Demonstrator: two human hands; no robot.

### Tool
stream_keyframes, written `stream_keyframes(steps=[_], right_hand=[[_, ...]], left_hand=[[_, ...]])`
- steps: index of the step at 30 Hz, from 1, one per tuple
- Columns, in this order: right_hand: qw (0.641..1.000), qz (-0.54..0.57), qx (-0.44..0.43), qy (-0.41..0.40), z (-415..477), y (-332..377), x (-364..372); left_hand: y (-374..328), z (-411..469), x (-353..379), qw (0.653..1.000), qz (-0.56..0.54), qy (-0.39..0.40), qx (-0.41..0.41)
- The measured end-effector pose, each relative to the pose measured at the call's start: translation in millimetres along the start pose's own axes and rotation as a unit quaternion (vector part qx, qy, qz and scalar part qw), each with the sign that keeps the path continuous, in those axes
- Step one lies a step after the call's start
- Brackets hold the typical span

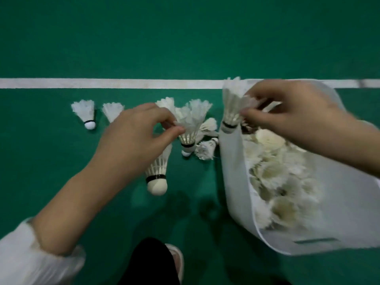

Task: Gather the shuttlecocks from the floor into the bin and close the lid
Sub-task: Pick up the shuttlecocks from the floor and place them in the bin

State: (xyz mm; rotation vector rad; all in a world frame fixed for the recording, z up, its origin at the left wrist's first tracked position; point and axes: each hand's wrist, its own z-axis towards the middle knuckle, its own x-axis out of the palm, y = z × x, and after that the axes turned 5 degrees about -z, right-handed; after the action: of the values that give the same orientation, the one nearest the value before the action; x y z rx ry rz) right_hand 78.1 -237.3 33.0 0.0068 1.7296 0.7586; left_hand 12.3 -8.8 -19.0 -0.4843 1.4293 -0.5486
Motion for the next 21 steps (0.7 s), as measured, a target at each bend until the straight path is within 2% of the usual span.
stream_keyframes(steps=[4,10,14,21], right_hand=[[0.993,0.011,0.101,-0.055,-68.9,-47.4,-36.9],[0.971,0.01,0.237,0.003,-142.9,-111.1,-40.6],[0.964,-0.04,0.236,0.113,-151.6,-131.7,-31.3],[0.947,-0.058,0.184,0.255,-137.1,-150.8,13.2]], left_hand=[[-57.9,-4.9,12.7,0.996,-0.055,0.009,0.07],[-107.6,-9.4,51.1,0.986,-0.059,0.092,0.126],[-115.2,-13.9,71.3,0.98,-0.05,0.132,0.14],[-117.1,-11.7,84.0,0.979,-0.052,0.139,0.142]])
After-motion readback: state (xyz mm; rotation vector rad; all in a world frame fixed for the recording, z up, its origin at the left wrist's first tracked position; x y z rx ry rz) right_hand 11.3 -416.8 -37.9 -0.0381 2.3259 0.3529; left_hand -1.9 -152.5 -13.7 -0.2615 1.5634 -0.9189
